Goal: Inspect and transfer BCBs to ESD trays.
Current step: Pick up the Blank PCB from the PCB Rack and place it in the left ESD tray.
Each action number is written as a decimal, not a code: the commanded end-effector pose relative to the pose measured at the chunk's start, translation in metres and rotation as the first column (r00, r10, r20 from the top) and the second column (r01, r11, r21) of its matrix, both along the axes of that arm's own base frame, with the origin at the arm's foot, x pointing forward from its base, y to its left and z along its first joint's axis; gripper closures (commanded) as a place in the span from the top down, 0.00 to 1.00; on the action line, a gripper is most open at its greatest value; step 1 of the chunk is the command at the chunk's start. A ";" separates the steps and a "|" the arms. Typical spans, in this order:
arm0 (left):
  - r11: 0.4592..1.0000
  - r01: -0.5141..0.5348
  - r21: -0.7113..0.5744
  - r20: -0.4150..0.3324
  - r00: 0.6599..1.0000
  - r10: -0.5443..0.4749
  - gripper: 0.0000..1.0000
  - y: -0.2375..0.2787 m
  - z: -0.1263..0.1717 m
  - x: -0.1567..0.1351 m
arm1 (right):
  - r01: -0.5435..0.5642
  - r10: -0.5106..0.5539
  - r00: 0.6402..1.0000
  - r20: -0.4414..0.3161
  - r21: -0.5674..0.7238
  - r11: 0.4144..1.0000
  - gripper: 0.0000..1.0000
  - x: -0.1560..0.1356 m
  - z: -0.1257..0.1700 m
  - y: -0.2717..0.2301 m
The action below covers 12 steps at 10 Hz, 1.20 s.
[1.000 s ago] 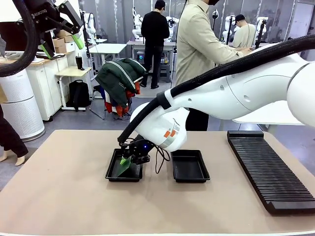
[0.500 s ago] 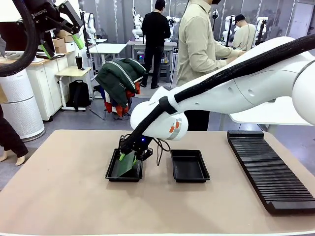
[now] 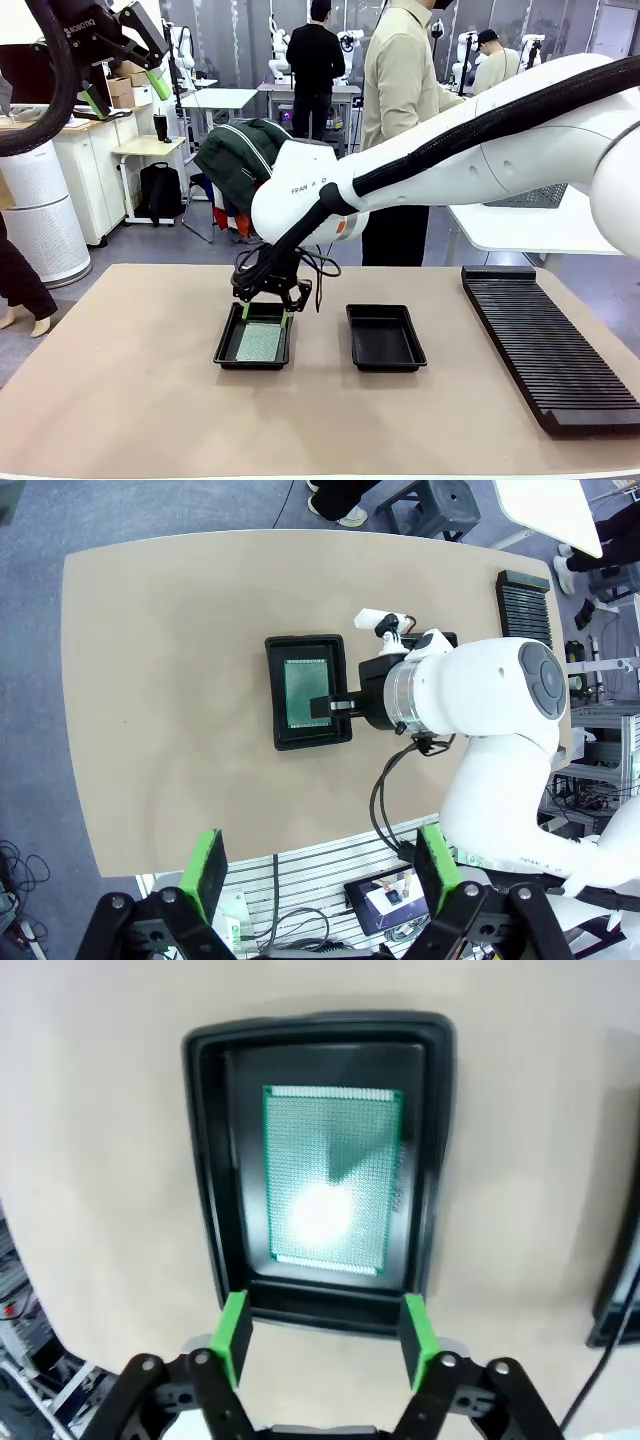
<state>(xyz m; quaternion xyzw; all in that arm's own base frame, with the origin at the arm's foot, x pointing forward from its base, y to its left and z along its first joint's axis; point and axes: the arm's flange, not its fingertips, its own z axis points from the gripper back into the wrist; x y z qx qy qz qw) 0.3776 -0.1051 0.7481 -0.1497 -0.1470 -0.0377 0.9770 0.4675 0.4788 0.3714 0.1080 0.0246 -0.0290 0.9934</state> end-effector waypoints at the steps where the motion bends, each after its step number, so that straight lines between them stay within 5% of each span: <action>1: 1.000 -0.001 0.000 -0.003 1.000 0.001 1.00 0.001 -0.001 0.000 | 0.036 -0.037 0.999 -0.011 -0.129 0.991 0.89 -0.007 0.019 0.006; 2: 1.000 -0.001 0.000 -0.003 1.000 0.001 1.00 0.001 -0.001 0.000 | 0.038 -0.040 0.999 -0.011 -0.162 0.986 1.00 -0.011 0.026 0.004; 12: 1.000 -0.001 0.000 -0.003 1.000 0.001 1.00 0.001 -0.001 0.000 | 0.010 -0.013 1.000 -0.015 -0.176 0.984 1.00 -0.015 0.039 -0.002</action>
